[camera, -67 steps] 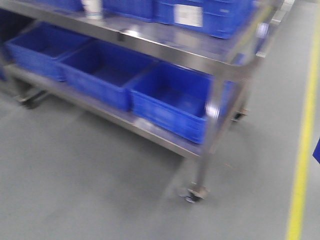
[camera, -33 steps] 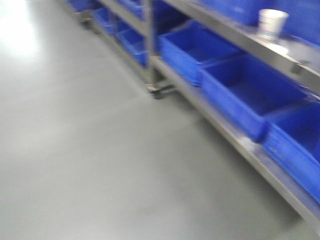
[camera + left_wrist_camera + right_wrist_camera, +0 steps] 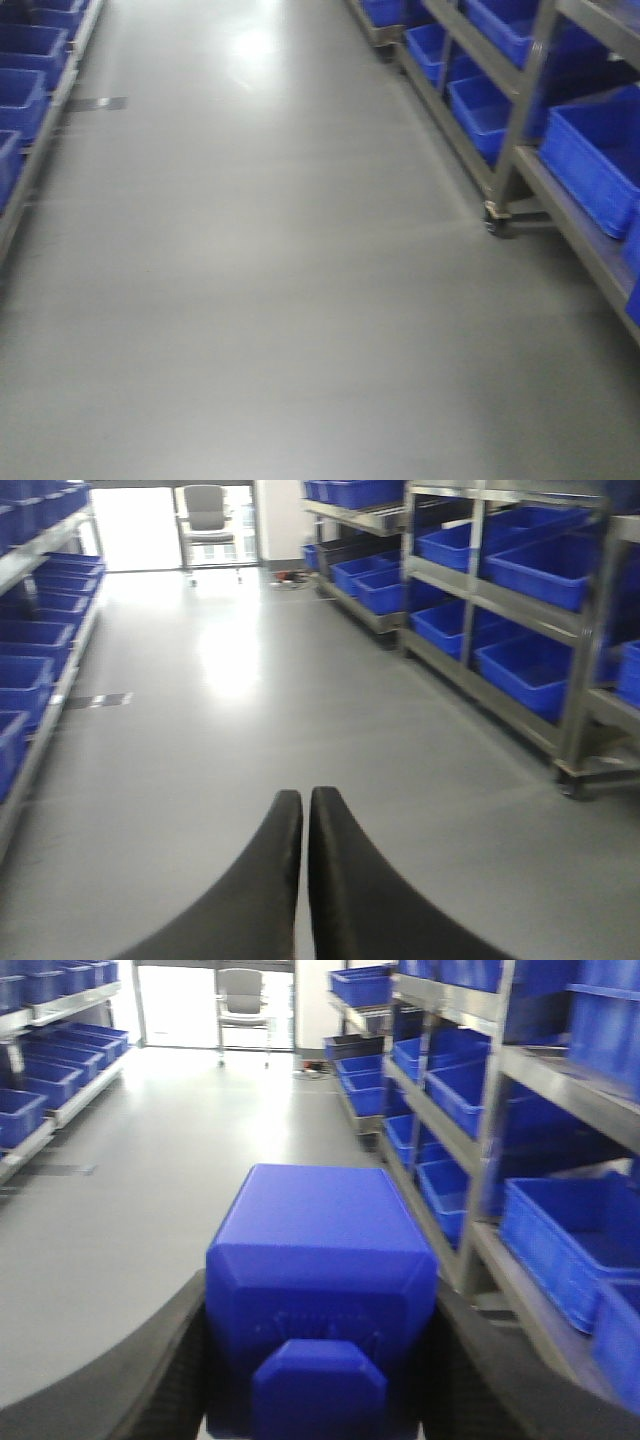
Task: Pour parts from conveyor to right shelf
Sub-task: 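Turn and drive down the aisle between blue bin shelves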
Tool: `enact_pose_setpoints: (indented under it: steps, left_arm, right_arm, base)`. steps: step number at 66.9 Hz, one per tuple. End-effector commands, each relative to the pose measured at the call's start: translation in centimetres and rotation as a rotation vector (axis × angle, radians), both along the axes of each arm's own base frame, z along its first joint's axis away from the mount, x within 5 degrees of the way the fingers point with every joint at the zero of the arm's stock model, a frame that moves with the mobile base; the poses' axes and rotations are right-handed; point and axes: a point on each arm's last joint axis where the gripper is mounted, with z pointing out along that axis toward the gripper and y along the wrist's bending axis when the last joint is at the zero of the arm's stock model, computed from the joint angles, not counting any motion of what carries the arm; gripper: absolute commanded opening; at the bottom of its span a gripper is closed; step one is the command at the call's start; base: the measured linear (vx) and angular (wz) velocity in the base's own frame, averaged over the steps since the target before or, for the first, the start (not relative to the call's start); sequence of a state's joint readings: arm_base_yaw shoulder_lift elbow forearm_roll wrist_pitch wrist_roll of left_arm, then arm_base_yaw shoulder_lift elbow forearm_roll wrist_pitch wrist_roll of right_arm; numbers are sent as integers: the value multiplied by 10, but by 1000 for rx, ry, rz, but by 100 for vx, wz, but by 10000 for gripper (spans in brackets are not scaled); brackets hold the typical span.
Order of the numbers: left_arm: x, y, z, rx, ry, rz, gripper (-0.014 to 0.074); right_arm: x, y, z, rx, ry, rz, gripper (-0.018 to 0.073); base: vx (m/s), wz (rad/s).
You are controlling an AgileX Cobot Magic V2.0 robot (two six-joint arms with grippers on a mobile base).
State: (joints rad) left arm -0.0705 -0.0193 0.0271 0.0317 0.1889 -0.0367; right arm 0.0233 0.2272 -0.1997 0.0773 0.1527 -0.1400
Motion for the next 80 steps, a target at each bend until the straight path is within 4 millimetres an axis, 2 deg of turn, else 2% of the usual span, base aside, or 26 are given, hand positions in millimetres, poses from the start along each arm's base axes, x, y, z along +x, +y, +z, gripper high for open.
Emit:
enact_pose_setpoints:
  steps: [1,33,80]
  left_arm:
    - [-1,0,13,-15,-91,-4,-6]
    - [-1,0,13,-15,-91,-4,-6]
    - [-1,0,13,-15,-91,-4,-6]
  right_arm:
    - [1,-1,17,-10,-105,-10,-2]
    - [1,-1,17,-10,-104,-10,-2]
    - [1,-1,17,-10,-104,-10,-2]
  base:
    - [11,62]
    - [11,26]
    - [33,-8]
